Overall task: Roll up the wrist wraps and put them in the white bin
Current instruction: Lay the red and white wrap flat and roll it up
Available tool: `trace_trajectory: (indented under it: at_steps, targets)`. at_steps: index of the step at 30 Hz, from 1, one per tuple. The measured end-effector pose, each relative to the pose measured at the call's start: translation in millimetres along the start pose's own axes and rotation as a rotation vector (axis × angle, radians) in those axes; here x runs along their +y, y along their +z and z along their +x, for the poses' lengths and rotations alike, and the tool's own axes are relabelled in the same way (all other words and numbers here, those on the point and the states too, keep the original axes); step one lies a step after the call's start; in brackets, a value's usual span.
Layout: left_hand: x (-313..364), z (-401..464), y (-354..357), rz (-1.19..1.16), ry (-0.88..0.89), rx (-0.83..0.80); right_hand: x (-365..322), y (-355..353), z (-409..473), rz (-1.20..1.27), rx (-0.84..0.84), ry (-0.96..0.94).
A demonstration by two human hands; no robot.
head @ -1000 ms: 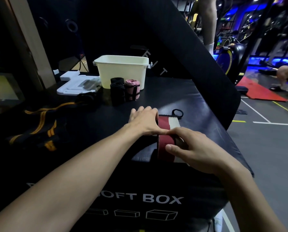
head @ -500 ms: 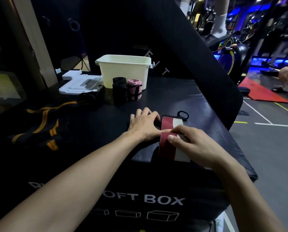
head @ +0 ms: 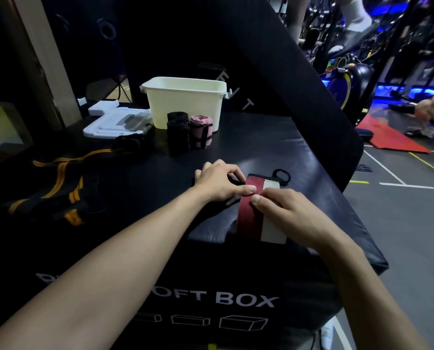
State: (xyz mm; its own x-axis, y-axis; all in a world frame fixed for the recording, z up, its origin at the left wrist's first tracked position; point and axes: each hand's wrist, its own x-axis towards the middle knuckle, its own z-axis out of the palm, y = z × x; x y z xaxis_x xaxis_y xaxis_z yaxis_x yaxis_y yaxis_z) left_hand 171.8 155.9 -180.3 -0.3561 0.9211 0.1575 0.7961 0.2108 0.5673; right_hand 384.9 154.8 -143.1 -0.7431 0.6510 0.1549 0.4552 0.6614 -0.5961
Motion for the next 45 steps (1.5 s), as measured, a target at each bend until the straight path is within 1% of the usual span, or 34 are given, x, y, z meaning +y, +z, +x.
trace_trajectory:
  at_steps: [6,11,13,17,19,21,23,26,27,28,34,40,45]
  targets:
    - [-3,-3,7,0.001,0.031,0.073,3,4,5,-0.025,0.028,0.049]
    - [-2,-3,6,-0.007,0.026,0.087,3,11,12,-0.066,0.120,0.063]
    - [-1,-4,5,0.004,0.026,0.082,-2,15,14,-0.134,0.185,0.037]
    - [-1,-7,3,-0.002,0.032,0.078,-14,22,14,-0.377,0.389,-0.087]
    - [0,-7,3,0.010,0.034,0.081,-16,25,12,-0.419,0.472,-0.126]
    - [1,-7,3,0.011,0.025,0.081,-16,25,8,-0.433,0.513,-0.144]
    - [1,-6,4,0.004,0.016,0.083,-15,22,0,-0.445,0.459,-0.137]
    - [0,-5,5,-0.006,0.016,0.100,-11,19,-9,-0.465,0.228,-0.077]
    - [0,-6,5,-0.011,0.017,0.103,-9,19,-10,-0.475,0.169,-0.059]
    - [0,-6,6,-0.013,0.020,0.106,-7,19,-9,-0.481,0.146,-0.051]
    - [2,-9,5,-0.001,0.040,0.104,-10,11,2,-0.510,0.137,-0.115]
    - [-1,-13,-2,-0.031,0.113,0.007,-16,-1,-3,-0.412,0.018,-0.052]
    - [-1,-13,-3,-0.033,0.130,0.000,-12,1,2,-0.373,0.034,0.009]
